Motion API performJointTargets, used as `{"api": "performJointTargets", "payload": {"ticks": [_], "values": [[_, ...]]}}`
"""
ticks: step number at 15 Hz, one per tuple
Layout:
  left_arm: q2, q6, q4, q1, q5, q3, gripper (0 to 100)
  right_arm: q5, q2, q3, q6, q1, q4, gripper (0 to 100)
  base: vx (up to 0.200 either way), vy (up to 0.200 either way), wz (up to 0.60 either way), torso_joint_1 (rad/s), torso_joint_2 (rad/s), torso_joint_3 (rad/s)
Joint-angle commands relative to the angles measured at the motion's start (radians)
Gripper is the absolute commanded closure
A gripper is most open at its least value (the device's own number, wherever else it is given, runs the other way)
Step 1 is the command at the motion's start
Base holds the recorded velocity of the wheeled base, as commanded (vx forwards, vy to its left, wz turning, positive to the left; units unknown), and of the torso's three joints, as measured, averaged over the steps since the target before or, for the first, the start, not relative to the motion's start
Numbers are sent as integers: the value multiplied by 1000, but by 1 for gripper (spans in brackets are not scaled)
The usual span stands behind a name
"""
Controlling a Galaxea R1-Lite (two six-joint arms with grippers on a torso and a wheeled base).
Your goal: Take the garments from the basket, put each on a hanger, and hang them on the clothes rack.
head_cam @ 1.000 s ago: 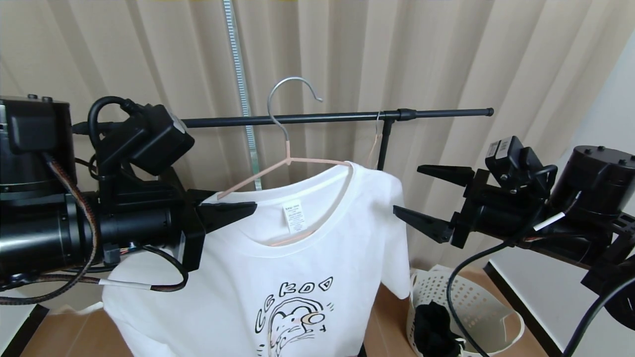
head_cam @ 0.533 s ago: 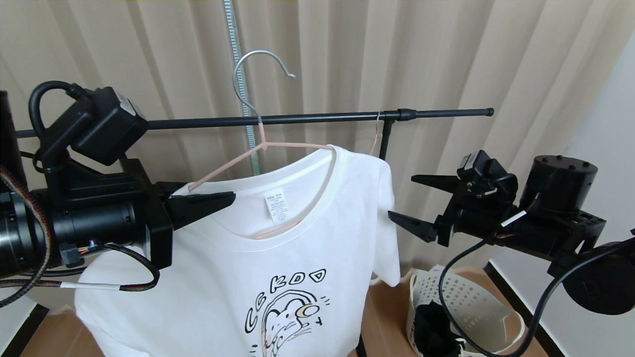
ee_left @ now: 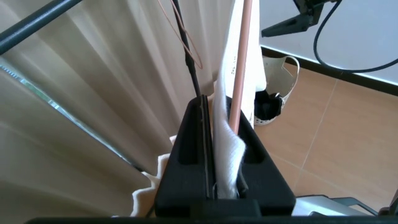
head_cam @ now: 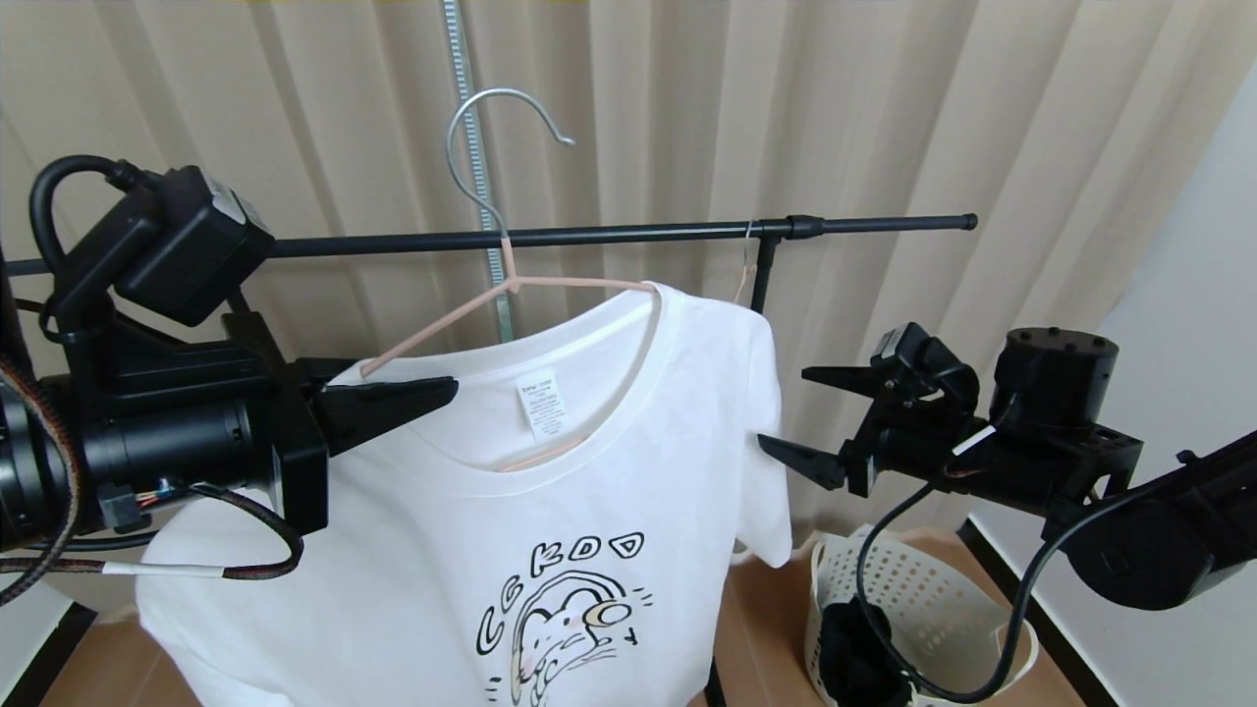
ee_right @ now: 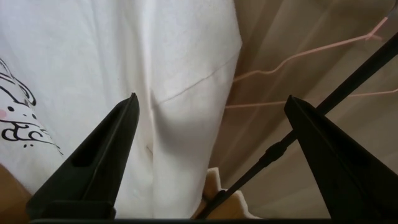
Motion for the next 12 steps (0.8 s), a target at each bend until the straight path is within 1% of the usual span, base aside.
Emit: {"api": "performJointTargets", "payload": {"ticks": [1, 2, 3, 5, 9, 10, 12], "values": [[-4, 0, -1, -1, -2, 16, 100, -5, 35, -15, 1, 3, -1, 0, 0, 0, 0, 0, 0, 0], [-4, 0, -9, 0, -2, 21, 100, -9, 42, -18, 1, 3, -1, 0, 0, 0, 0, 0, 0, 0], [-4, 0, -16, 0, -2, 25, 100, -12, 45, -22, 1, 4, -1, 100, 0, 0, 0, 0, 0, 0], [-5, 0, -22, -1, -2, 25, 100, -26, 48, -24, 1, 9, 0, 100, 0, 0, 0, 0, 0, 0], [-11, 0, -22, -1, -2, 25, 100, -28, 58, -51, 4, -1, 0, 100, 0, 0, 0, 0, 0, 0], [-13, -2, -22, 0, -2, 31, 100, -26, 56, -67, 8, -28, 2, 100, 0, 0, 0, 0, 0, 0], [-20, -11, -22, 0, -2, 37, 100, -26, 58, -85, 11, -53, 5, 100, 0, 0, 0, 0, 0, 0]]}}
